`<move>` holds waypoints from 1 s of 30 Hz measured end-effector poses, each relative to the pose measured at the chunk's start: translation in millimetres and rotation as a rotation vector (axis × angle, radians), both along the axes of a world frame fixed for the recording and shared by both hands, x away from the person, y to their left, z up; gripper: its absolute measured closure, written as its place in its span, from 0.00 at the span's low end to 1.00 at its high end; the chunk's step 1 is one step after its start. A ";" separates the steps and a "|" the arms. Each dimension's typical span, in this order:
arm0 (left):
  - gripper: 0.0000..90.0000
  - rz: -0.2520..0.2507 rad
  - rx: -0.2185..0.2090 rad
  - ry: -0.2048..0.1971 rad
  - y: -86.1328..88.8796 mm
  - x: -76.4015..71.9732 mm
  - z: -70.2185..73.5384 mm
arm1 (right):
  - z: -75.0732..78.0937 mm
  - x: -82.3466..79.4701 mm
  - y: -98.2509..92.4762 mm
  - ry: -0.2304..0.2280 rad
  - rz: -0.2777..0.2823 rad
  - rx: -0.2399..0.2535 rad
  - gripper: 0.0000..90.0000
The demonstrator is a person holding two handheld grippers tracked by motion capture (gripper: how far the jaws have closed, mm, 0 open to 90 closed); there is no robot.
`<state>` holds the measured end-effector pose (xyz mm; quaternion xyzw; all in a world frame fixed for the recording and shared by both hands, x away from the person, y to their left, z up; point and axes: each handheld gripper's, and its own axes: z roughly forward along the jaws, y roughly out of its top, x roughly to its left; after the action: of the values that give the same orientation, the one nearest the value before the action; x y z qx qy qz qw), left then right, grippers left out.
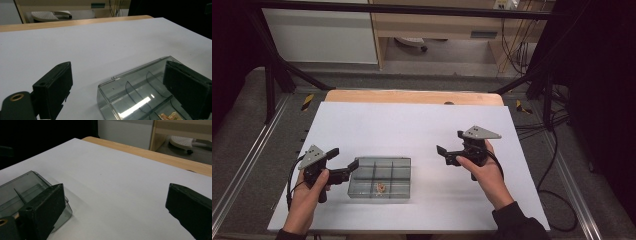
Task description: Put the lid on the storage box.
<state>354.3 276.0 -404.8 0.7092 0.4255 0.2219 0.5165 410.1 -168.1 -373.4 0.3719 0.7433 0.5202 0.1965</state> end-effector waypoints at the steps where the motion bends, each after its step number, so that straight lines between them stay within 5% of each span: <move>1: 0.10 -0.001 0.004 0.001 0.2 -0.7 -1.0 | -0.3 -1.1 -3.3 -0.002 -0.009 -0.002 0.03; 30: 0.09 0.023 -0.001 0.070 18.3 -14.6 -15.5 | -24.4 -40.6 -69.6 -0.003 -0.128 0.002 0.04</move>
<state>339.7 294.2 -420.3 0.7112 0.4516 0.2028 0.4992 369.4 -237.7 -397.8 0.4179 0.7173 0.5078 0.2302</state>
